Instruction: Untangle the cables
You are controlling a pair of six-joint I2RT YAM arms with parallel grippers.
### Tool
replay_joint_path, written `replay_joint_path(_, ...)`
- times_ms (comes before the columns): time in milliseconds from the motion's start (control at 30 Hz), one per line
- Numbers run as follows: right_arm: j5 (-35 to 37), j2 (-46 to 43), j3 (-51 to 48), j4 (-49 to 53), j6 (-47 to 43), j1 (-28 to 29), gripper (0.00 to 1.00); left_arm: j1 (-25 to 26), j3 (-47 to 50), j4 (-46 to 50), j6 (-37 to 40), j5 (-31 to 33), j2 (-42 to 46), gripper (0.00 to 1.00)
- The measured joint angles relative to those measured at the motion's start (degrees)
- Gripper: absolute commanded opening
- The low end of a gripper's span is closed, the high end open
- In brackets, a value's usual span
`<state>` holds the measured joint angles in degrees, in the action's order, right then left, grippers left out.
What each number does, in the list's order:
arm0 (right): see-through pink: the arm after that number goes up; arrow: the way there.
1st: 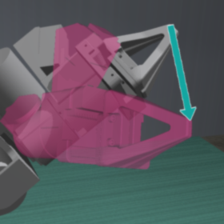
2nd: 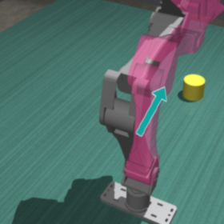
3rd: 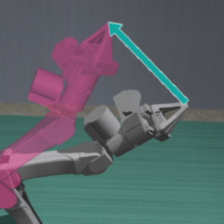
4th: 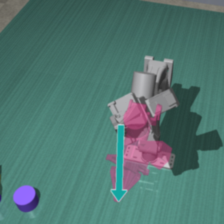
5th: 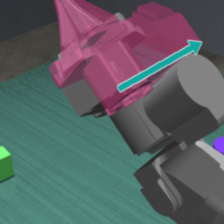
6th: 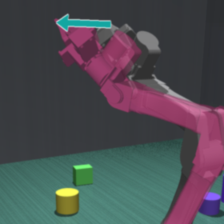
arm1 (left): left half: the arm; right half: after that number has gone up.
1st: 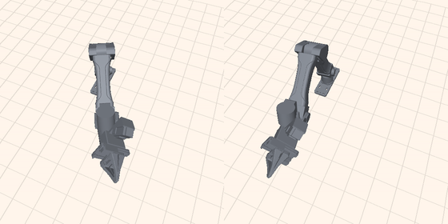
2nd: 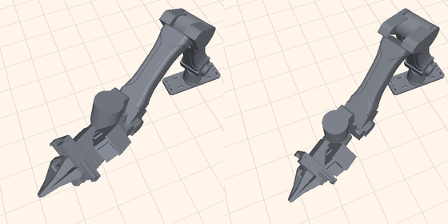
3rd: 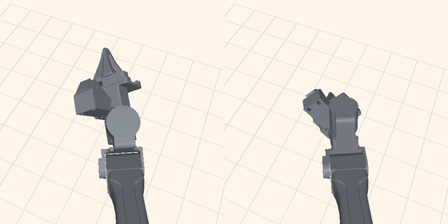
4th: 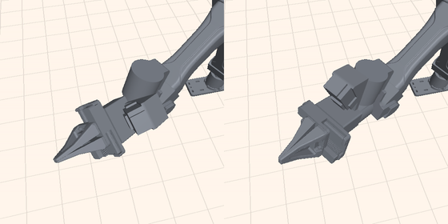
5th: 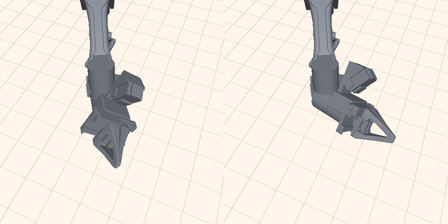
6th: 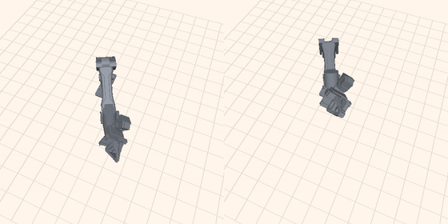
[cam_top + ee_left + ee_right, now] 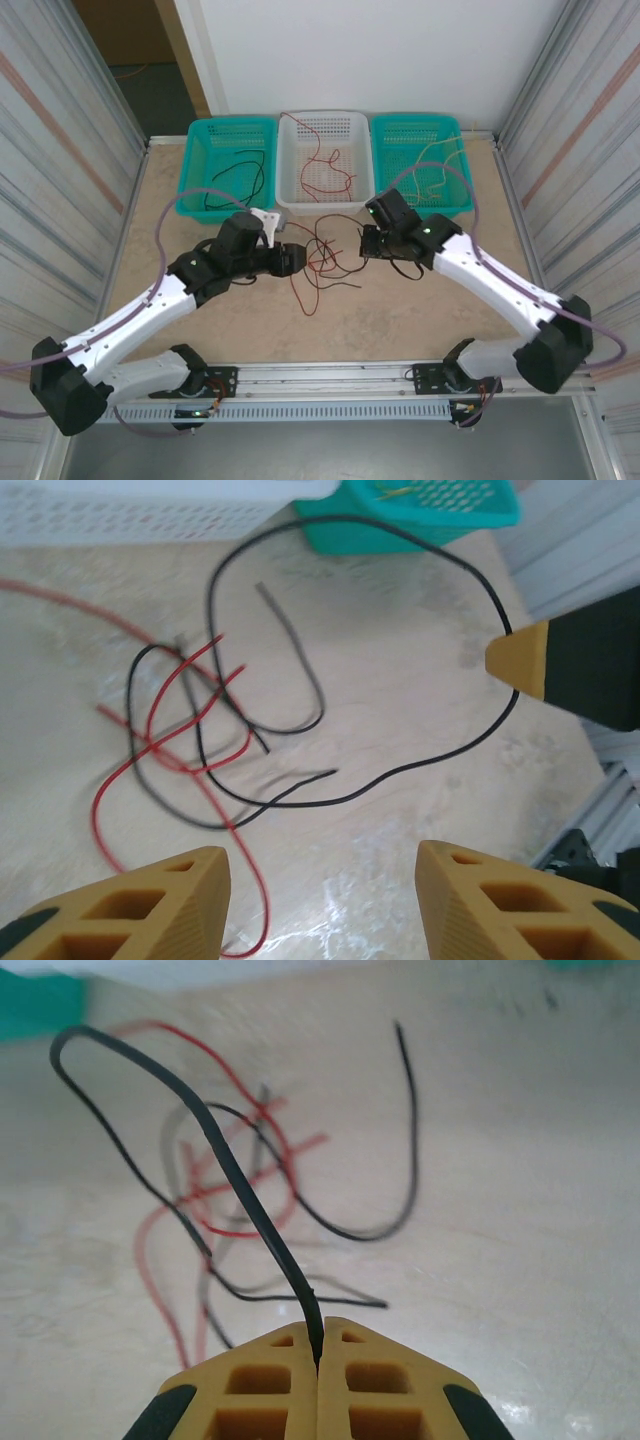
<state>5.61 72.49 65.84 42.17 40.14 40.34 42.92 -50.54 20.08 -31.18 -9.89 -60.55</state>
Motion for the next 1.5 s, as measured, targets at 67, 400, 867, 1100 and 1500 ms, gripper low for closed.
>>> replay_joint_path(67,0.4,-3.1,1.2,-0.5,-1.4,0.8,0.01,1.2,-1.4,-1.4,1.7,-0.2,-0.1,0.57)
replay_joint_path(400,0.3,-8.4,5.8,-3.7,-4.8,4.5,0.02,2.2,-6.0,-8.0,3.8,-3.0,-2.0,0.63)
replay_joint_path(867,-3.1,-9.6,6.5,-10.1,-1.8,4.9,0.02,4.0,-3.0,-17.3,-2.3,-2.5,-1.2,0.75)
replay_joint_path(1100,-3.0,-8.1,6.5,-11.0,-2.3,8.8,0.01,0.7,-3.0,-18.3,-9.1,-0.7,0.5,0.63)
replay_joint_path(1500,-1.9,-3.6,6.5,-11.1,-4.9,13.9,0.01,-8.2,-1.6,-23.3,-17.7,-4.5,0.5,0.51)
